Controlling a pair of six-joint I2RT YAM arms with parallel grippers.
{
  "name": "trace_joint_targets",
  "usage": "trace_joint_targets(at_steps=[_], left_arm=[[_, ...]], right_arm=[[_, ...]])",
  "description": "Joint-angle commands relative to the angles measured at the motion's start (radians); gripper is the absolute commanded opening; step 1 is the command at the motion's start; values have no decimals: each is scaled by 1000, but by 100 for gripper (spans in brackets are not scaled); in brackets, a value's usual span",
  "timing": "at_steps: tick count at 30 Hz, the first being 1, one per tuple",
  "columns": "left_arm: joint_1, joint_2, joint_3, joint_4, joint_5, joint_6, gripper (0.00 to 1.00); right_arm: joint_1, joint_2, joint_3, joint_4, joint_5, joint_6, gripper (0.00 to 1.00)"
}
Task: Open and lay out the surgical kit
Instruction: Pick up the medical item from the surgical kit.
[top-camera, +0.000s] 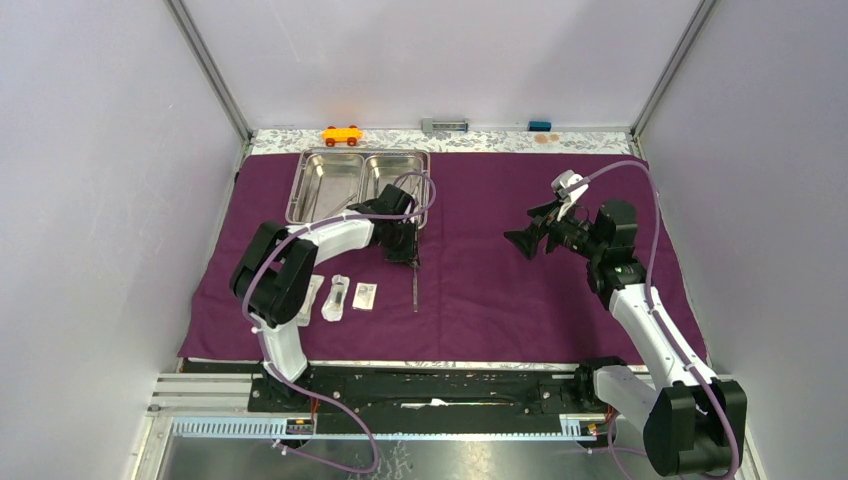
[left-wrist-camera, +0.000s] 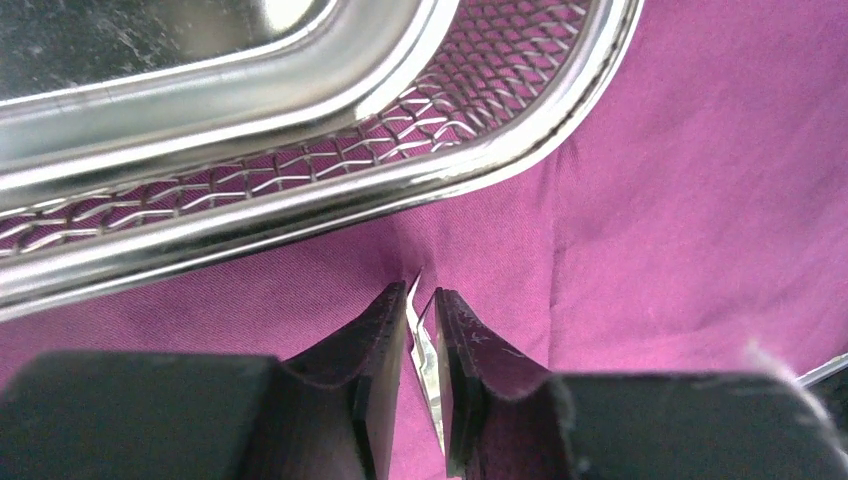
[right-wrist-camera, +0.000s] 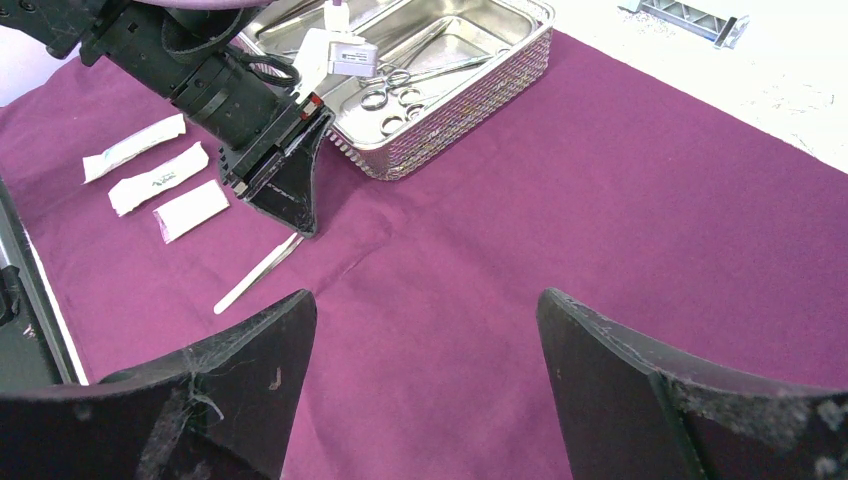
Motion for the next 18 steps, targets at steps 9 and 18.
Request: trace_joint_targets(at_steps=[9,18], left_arm=[[5,-32,39,15,11,42,4],[5,-81,31,41,175,166,0]], right_arm=[[-5,-3,0,28,-25,-5,88],[-5,-7,-2,33,-36,0,88]])
